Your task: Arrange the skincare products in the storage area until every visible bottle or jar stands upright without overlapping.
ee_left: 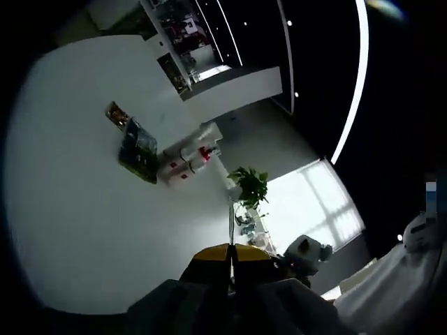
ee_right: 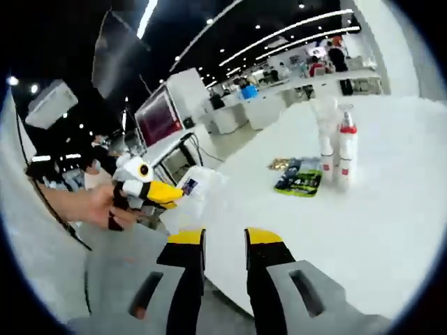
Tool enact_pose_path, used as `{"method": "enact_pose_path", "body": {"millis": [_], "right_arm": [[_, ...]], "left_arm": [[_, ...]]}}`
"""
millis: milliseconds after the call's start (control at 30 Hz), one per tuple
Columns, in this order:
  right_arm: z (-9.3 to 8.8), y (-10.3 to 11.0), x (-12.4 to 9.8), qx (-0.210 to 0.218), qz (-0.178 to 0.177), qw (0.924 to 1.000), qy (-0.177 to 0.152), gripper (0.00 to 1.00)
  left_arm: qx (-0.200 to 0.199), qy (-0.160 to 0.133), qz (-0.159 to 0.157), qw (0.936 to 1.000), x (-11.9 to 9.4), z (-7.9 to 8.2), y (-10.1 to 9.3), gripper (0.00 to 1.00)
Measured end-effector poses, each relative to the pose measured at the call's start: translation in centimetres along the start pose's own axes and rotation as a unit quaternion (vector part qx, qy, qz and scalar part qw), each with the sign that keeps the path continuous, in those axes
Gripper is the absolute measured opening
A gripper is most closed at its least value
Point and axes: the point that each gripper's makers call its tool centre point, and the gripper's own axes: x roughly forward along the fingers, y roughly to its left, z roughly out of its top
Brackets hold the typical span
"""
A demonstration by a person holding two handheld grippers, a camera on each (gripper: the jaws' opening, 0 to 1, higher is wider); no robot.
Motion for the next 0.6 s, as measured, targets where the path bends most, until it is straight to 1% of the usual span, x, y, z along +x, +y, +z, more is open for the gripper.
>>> {"method": "enact_pose_path", "body": {"millis": [33,67,133,200,233,267,300,367,400,433,500,533,600], "right_arm": [[-0.2,-0.2,-0.2,-0.019,-0.009,0.9998,-0.002,0.21],[-0.9,-0.5,-0.2,-0.046,-0.025,0.9986,0.005,0.21],[-1.9,-0.9,0.1,-0.072,-0.038,0.9965,0.018,0.21],[-2.0,-1.1,0.6,-0.12,-0.053,0.9908,0.032,0.21],[-1.5,-0.8,0.9,-0.145,-0.053,0.9878,0.025,0.21],[-1.5,-0.5,0.9,-0.146,-0.049,0.9878,0.02,0.21],[-1.7,-0.4,0.8,-0.144,-0.049,0.9881,0.024,0.21],[-2.7,-0.8,0.7,-0.154,-0.052,0.9857,0.046,0.19],[-2.5,-0.8,0.7,-0.151,-0.051,0.9862,0.043,0.15],[-2.5,-0.9,0.7,-0.148,-0.05,0.9868,0.042,0.14],[-2.3,-1.1,0.6,-0.143,-0.055,0.9874,0.038,0.15],[-2.5,-1.2,0.7,-0.142,-0.056,0.9874,0.041,0.15],[-2.7,-1.4,0.7,-0.139,-0.058,0.9876,0.046,0.15]], "left_arm": [[0.004,-0.002,0.003,1.0,0.0,0.5,0.2,0.0],[0.003,-0.007,0.007,0.9999,-0.1,1.3,0.5,0.0],[0.0,-0.011,0.015,0.9998,0.0,2.4,1.2,0.0],[-0.001,-0.015,0.028,0.9995,0.3,3.8,2.0,0.0],[0.0,-0.017,0.035,0.9993,0.6,4.7,2.5,0.0],[0.0,-0.02,0.038,0.9991,0.8,5.3,2.8,0.0],[-0.001,-0.021,0.04,0.999,1.0,5.9,3.0,0.0],[0.0,-0.022,0.05,0.9985,1.9,7.3,3.9,0.0],[-0.001,-0.02,0.053,0.9984,2.3,7.6,4.3,0.0],[-0.002,-0.021,0.057,0.9981,2.6,8.0,4.7,0.0],[-0.009,-0.024,0.062,0.9978,3.3,9.1,5.5,0.0],[-0.013,-0.03,0.066,0.9973,3.7,9.8,6.0,0.0],[-0.018,-0.033,0.07,0.9968,4.0,10.7,6.6,0.0]]}}
